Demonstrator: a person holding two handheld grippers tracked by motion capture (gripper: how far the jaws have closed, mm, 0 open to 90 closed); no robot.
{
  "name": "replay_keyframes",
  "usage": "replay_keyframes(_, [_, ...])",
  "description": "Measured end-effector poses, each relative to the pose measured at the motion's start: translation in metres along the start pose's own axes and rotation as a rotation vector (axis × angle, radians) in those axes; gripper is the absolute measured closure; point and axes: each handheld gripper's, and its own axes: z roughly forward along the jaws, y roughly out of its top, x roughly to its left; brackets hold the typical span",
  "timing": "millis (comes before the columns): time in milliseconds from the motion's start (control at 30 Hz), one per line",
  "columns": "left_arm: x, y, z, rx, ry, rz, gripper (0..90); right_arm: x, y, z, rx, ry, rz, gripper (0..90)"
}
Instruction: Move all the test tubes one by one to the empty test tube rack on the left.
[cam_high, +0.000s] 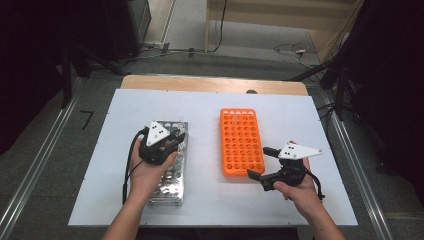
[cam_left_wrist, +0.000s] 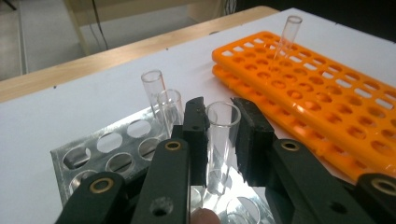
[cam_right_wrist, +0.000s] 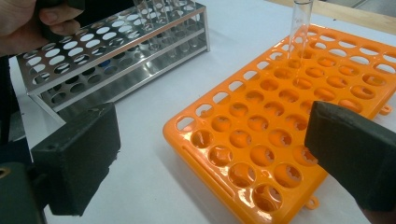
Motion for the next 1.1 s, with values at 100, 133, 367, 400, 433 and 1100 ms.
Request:
replay_keyframes(100, [0.0, -0.001, 0.001, 0.024, 0.001, 0.002, 75.5, -0.001, 0.0, 0.0, 0.0, -0.002, 0.003, 2.0])
replay_keyframes(133, [0.0, -0.001, 0.002, 0.03, 0.002, 0.0, 75.4, -0.001, 0.0, 0.0, 0.003, -0.003, 0.002, 2.0])
replay_keyframes(367, [0.001, 0.0, -0.001, 0.04, -0.02, -0.021, 70.5, -0.003, -0.001, 0.0, 0.005, -0.007, 0.006, 2.1])
replay_keyframes(400, [0.001, 0.0, -0.002, 0.039, -0.021, -0.022, 67.7, -0.003, -0.001, 0.0, 0.005, -0.007, 0.007, 2.1])
replay_keyframes(433, [0.001, 0.0, -0.002, 0.031, -0.022, -0.024, 65.1, -0.003, -0.001, 0.0, 0.004, -0.007, 0.008, 2.1])
replay_keyframes(1100, [0.003, 0.002, -0.038, -0.108, -0.11, -0.127, 16.9, -0.006, 0.008, 0.003, -0.003, -0.017, 0.02, 2.3])
